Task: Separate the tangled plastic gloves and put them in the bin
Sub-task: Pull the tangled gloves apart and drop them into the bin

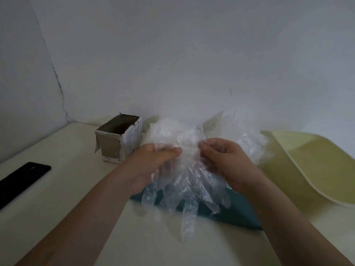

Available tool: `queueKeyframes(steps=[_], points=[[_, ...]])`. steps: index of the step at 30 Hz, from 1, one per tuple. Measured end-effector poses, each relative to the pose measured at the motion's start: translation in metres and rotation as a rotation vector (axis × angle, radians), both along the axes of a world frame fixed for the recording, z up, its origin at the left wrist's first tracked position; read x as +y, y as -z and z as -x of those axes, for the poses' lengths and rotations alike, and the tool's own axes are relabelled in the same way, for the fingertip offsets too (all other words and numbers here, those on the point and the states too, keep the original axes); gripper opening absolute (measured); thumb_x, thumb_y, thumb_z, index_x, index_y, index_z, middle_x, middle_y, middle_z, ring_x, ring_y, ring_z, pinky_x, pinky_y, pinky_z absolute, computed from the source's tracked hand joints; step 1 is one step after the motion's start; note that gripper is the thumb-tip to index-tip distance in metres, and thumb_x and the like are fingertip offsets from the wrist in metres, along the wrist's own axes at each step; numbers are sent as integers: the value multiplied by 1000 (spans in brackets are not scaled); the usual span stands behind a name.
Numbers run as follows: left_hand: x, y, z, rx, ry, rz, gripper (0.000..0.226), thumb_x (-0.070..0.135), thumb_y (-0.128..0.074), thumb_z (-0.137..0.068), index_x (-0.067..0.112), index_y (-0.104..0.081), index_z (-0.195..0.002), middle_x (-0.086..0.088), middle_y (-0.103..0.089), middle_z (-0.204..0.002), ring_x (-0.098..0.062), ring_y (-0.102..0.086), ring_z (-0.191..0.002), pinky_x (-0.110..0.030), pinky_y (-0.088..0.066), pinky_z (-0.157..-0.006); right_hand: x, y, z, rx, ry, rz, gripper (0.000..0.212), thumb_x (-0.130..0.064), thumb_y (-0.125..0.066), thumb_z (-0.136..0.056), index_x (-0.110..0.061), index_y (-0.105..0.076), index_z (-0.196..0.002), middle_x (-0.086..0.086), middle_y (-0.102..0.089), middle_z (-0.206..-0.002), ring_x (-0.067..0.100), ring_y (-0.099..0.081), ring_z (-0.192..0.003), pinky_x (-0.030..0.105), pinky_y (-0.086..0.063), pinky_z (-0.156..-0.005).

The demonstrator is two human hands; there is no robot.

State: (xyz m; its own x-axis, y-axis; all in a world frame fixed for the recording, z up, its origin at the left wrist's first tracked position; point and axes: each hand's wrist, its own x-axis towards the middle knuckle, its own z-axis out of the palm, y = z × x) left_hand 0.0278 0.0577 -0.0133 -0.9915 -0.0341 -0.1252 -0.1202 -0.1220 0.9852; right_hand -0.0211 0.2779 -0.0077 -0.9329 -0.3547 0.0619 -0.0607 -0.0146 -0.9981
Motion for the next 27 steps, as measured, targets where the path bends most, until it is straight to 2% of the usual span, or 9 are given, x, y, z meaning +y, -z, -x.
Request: queueKeyframes(steps=[2, 5, 7, 8, 11, 15, 20, 23, 27], points=[[1, -2, -3, 11, -28, -27, 17, 22, -83, -83, 9, -80, -95, -6, -73, -85, -20, -66, -85, -27, -54, -79, 3, -4, -1, 39, 23, -57, 17, -18, -63, -102, -11, -78, -106, 14, -69, -83, 24, -59, -69, 32, -53, -66], [3, -5, -8, 66, 0, -36, 16, 26, -82, -74, 15, -80, -85, -7, -72, -85, -20, -65, -85, -30, -54, -81, 6, -11, -8, 55, 10, -47, 22, -19, -57, -105, -13, -77, -113, 16, -73, -86, 26, -67, -74, 37, -62, -70], [5, -10, -13, 69, 38, -68, 15, 23, -79, -79, 12, -79, -88, -7, -74, -85, -18, -68, -81, -28, -58, -73, 8, -14, -13, 43, 5, -8, 22, -22, -62, -102, -9, -78, -110, 27, -70, -91, 32, -66, -77, 45, -61, -76], [7, -11, -14, 63, 36, -98, 14, 20, -77, -84, 10, -79, -92, -9, -76, -88, -18, -70, -81, -29, -61, -73, 9, -16, -14, 24, 16, 23, 21, -23, -66, -98, -7, -79, -106, 25, -69, -87, 31, -64, -73, 41, -60, -72], [6, -20, -18, 54, -62, -25, 18, 22, -72, -95, 10, -80, -104, -11, -79, -103, -18, -73, -93, -36, -61, -88, 15, -19, -18, -5, 79, 68, 21, -26, -73, -87, -9, -82, -95, 12, -67, -74, 19, -56, -59, 29, -52, -59], [-1, -26, -18, 58, -101, 38, 18, 25, -66, -102, 17, -82, -105, -2, -79, -112, -19, -72, -111, -39, -61, -94, 26, -21, -20, 51, 196, 2, 15, -15, -65, -100, -11, -80, -101, 10, -74, -75, 21, -67, -63, 32, -61, -63], [-15, -35, -16, 108, -398, 115, 14, 30, -70, -99, 20, -80, -100, -2, -82, -95, -24, -79, -91, -48, -61, -92, 36, -37, -23, 136, 307, -45, 18, -14, -56, -106, -7, -73, -108, 13, -78, -87, 28, -75, -76, 39, -62, -64], [-9, -43, -24, 165, -350, 95, 14, 19, -68, -102, 10, -74, -111, -8, -81, -98, -26, -79, -88, -40, -63, -78, 34, -53, -28, 173, 318, -43, 18, -18, -57, -105, -10, -74, -106, 11, -77, -87, 21, -65, -63, 30, -49, -49], [15, -57, -30, 138, -213, 87, 11, 13, -68, -101, 4, -71, -105, -14, -80, -99, -30, -78, -92, -40, -61, -76, 32, -82, -35, 209, 337, -56, 15, -24, -65, -101, -14, -75, -104, 10, -77, -83, 16, -55, -55, 25, -40, -46]])
